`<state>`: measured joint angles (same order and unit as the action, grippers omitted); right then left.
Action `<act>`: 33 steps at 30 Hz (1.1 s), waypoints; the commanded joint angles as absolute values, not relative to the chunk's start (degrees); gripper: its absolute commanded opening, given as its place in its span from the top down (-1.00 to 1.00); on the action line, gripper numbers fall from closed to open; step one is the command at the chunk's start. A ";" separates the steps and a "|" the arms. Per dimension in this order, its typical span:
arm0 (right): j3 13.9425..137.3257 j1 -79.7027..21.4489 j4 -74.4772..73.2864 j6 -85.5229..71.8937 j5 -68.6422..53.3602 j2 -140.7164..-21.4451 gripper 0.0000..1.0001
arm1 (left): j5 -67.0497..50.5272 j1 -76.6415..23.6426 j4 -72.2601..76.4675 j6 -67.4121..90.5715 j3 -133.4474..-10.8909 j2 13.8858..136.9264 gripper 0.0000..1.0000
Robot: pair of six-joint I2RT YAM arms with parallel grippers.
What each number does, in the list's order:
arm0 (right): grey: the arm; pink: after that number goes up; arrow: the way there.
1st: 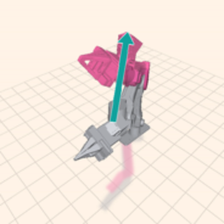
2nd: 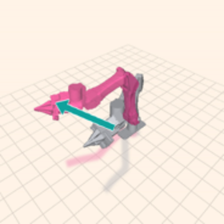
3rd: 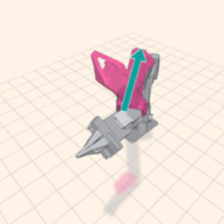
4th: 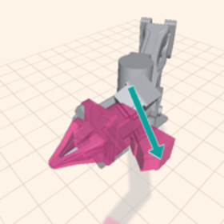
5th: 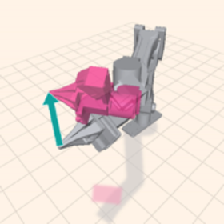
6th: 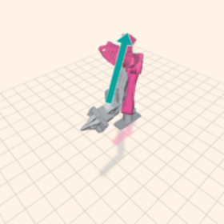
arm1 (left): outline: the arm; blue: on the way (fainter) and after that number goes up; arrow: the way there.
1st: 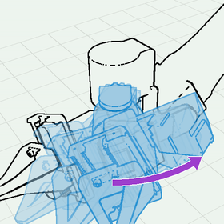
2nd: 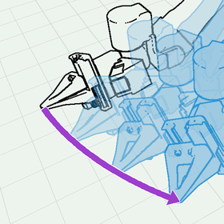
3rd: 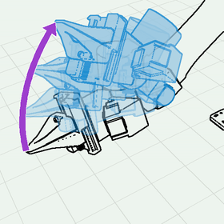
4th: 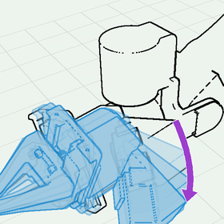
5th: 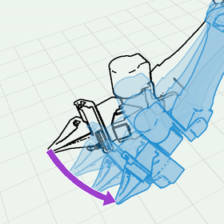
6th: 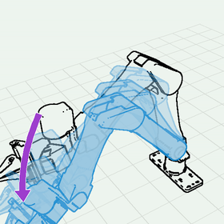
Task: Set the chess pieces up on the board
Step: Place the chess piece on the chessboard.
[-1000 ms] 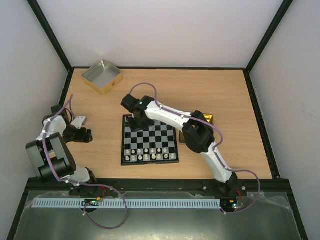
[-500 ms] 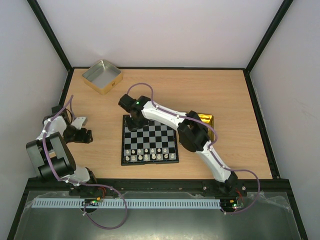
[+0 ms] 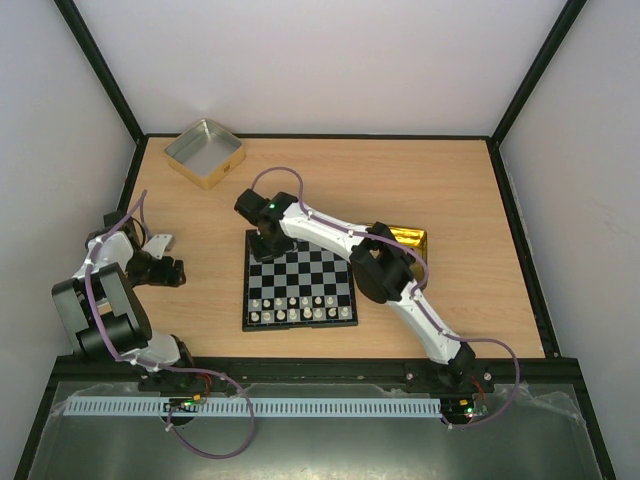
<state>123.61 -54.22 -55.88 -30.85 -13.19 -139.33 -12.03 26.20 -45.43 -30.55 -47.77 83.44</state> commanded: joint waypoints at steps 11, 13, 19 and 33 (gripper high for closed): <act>129.64 -53.79 -57.18 -31.36 -14.92 -144.27 0.93 | -12.79 26.72 -45.64 -31.05 -47.58 84.88 -0.72; 130.08 -53.77 -57.04 -31.46 -15.22 -144.80 0.93 | -12.89 26.73 -45.53 -31.03 -47.51 85.06 -0.71; 130.74 -53.79 -56.92 -31.55 -15.91 -145.70 0.93 | -12.92 26.81 -45.19 -31.03 -47.48 85.59 -0.71; 126.84 -53.59 -57.31 -31.30 -16.49 -142.89 0.92 | -12.76 26.90 -44.78 -31.29 -47.49 86.40 -0.72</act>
